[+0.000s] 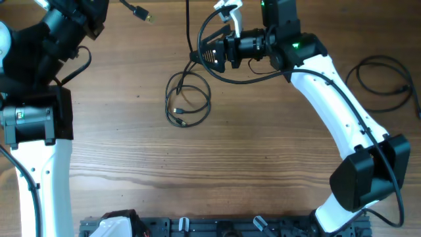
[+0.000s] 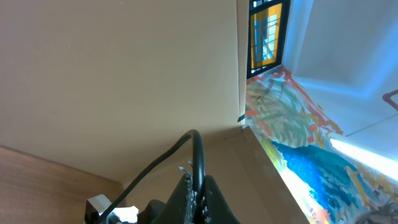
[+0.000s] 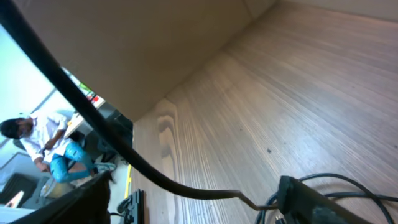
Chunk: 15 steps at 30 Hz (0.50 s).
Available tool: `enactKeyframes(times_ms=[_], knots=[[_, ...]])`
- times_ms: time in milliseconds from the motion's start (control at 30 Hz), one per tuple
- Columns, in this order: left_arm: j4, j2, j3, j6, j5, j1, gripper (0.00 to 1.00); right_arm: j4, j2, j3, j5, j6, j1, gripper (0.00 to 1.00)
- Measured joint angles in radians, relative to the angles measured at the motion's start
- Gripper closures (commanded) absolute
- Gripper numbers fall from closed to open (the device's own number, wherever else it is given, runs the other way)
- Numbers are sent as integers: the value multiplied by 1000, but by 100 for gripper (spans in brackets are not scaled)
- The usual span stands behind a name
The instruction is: Untangle cables
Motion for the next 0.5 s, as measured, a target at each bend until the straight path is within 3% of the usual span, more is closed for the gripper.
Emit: enactKeyframes(times_ms=[133, 267, 367, 500], knots=[[-2, 0, 0, 0, -3, 0, 96, 35, 5, 0, -5, 0, 23, 39], [-26, 0, 0, 0, -5, 0, 96, 51, 24, 0, 9, -5, 53, 71], [-128, 0, 1, 14, -22, 0, 96, 49, 37, 0, 63, 13, 73, 95], [-348, 0, 3, 104, -112, 0, 89, 13, 37, 0, 176, 59, 73, 96]])
